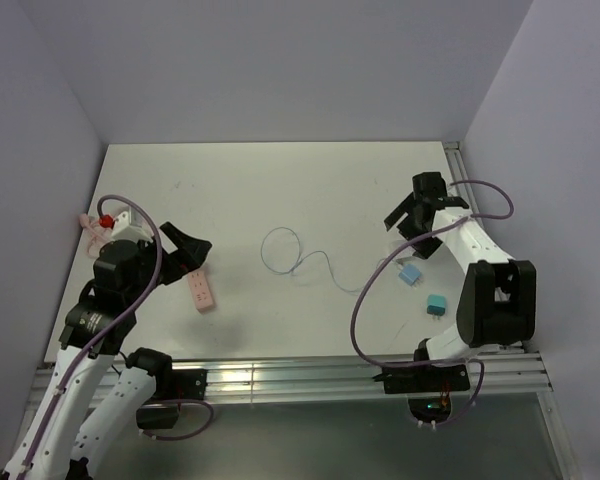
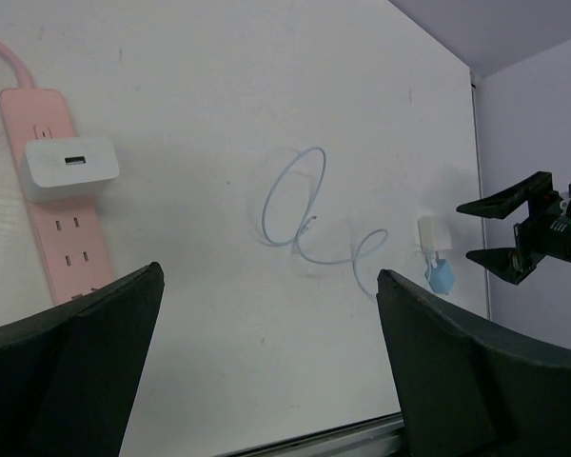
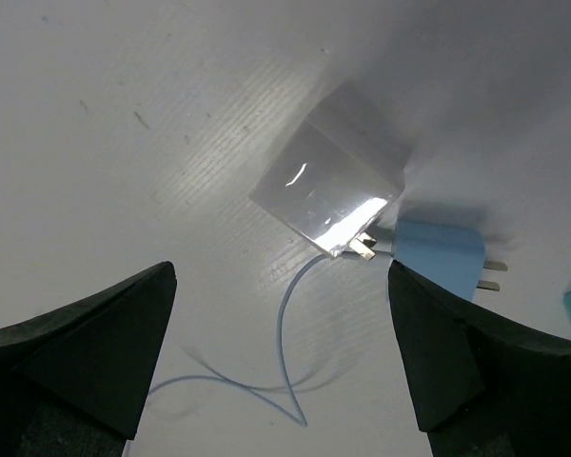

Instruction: Insert the plug

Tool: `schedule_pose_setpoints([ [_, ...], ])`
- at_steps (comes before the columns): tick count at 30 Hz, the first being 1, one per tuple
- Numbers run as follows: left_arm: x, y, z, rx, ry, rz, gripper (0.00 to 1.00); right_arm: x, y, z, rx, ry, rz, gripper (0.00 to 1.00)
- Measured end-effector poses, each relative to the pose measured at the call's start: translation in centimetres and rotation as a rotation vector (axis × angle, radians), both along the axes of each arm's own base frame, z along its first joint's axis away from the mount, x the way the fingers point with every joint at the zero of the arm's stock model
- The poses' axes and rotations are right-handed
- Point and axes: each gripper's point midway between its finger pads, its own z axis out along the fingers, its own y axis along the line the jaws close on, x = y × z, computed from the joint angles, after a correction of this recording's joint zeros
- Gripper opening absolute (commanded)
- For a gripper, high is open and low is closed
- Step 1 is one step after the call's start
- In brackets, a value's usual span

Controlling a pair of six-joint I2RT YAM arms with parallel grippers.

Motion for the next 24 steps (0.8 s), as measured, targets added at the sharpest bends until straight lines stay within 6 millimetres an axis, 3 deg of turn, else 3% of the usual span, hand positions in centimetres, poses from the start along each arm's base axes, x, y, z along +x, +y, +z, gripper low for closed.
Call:
schedule_pose_setpoints([
  [8, -0.5, -0.6, 0.0, 0.019, -0.008, -0.019, 0.99, -0.3, -0.7, -3.0, -0.004, 0.108, -0.158, 0.95],
  [17, -0.4, -0.9, -0.4, 0.043, -0.001, -0.027, 1.0, 0.1, -0.9, -5.9, -0.008, 0.178, -0.218, 0.9],
  [21, -0.1, -1.0, -0.9, 0.053, 0.017, -0.024, 0.99, 0.4, -1.0, -7.3, -0.016, 0.213, -0.223, 0.83],
  [24, 0.1, -1.1, -1.4, 0.06, 0.039, -0.026, 1.0, 1.0, -1.1, -7.1, -0.019, 0.204, -0.22, 0.78],
])
